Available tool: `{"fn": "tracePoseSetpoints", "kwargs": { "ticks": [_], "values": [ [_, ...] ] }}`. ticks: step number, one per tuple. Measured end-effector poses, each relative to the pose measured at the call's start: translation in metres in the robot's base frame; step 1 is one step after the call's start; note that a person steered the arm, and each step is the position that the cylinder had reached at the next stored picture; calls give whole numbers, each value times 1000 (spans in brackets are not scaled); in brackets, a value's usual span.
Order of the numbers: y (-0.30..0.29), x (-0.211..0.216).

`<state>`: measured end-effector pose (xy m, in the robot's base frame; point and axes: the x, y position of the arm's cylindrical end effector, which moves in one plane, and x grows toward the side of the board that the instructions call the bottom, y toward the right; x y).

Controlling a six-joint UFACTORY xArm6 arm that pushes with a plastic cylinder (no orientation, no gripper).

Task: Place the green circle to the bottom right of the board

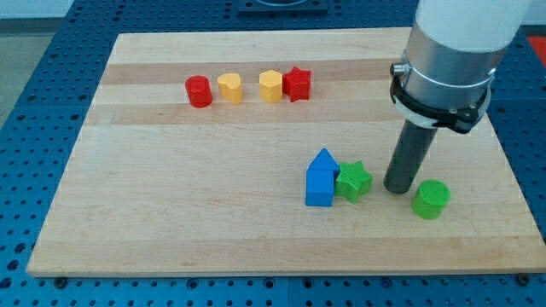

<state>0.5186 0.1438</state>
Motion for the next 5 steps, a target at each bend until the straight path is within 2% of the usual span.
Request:
{"fn": "tracePoseSetpoints", "kwargs": {
  "ticks": [5],
  "values": [
    [38, 37]
  ]
}}
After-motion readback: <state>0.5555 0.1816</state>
